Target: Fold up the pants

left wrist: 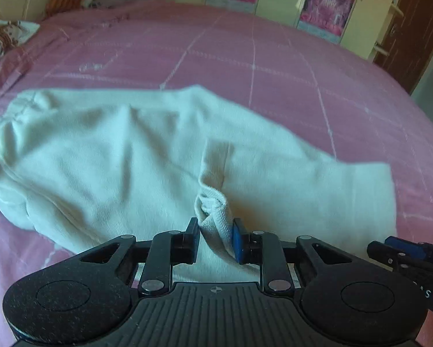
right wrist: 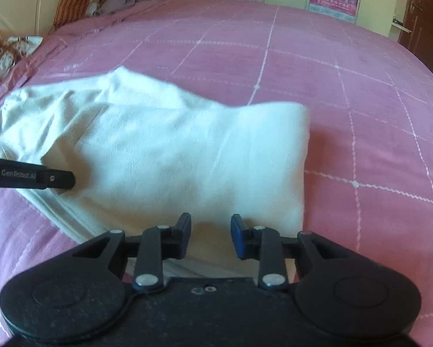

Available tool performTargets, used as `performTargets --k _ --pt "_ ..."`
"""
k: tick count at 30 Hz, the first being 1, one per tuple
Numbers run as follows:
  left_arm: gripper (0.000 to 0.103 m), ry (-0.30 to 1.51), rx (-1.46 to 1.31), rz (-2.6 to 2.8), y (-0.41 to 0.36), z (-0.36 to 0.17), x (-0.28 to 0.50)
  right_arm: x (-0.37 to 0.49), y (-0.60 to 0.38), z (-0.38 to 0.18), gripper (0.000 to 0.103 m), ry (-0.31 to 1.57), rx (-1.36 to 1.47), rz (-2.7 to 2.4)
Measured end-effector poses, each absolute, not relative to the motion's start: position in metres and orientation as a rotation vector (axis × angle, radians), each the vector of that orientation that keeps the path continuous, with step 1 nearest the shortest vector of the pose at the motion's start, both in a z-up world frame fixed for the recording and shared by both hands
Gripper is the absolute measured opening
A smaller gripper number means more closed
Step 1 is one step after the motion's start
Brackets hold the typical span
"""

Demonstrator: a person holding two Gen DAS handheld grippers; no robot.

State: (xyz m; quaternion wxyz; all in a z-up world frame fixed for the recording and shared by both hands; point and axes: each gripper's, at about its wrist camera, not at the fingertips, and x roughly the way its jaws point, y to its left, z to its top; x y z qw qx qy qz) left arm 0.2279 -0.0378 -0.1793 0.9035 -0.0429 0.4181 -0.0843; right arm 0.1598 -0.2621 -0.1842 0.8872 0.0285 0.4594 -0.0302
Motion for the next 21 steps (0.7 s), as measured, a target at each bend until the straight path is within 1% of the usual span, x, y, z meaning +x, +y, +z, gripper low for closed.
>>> performTargets --k 4,7,9,12,13,15,17,19,21 --pt "0.023 0.746 -0.074 -0.153 -0.043 -0.145 0.237 0.174 -0.278 -0.167 0.031 0.895 0.079 -0.094" --pt "0.023 0.756 -0.099 -0.174 -0.05 -0.141 0.254 0.197 -0.285 -0.166 0.032 0.882 0.05 -0.108" --pt "0.023 0.819 -0.095 -0.216 -0.06 -0.154 0.268 0.209 -0.288 -0.168 0.032 0.878 0.058 -0.118" --pt "0.023 0.996 -0.068 -0.21 -0.073 -0.203 0.291 0.223 -0.295 -0.184 0.033 0.903 0.073 -0.138" --pt "0.023 1.004 -0.068 -0.222 -0.074 -0.215 0.291 0.226 -0.297 -0.194 0.033 0.93 0.06 -0.148" --pt "0.023 0.971 0.0 -0.239 -0.082 -0.217 0.284 0.229 -0.3 -0.214 0.033 0.997 0.05 -0.135" --pt "0.023 0.975 0.005 -0.233 -0.084 -0.209 0.281 0.229 -0.3 -0.21 0.032 0.999 0.047 -0.132" --pt "0.023 0.964 0.006 -0.234 -0.084 -0.206 0.278 0.222 -0.293 -0.197 0.033 0.951 0.042 -0.133" --pt "0.023 0.965 0.029 -0.241 -0.086 -0.215 0.277 0.211 -0.288 -0.189 0.034 0.9 0.057 -0.115"
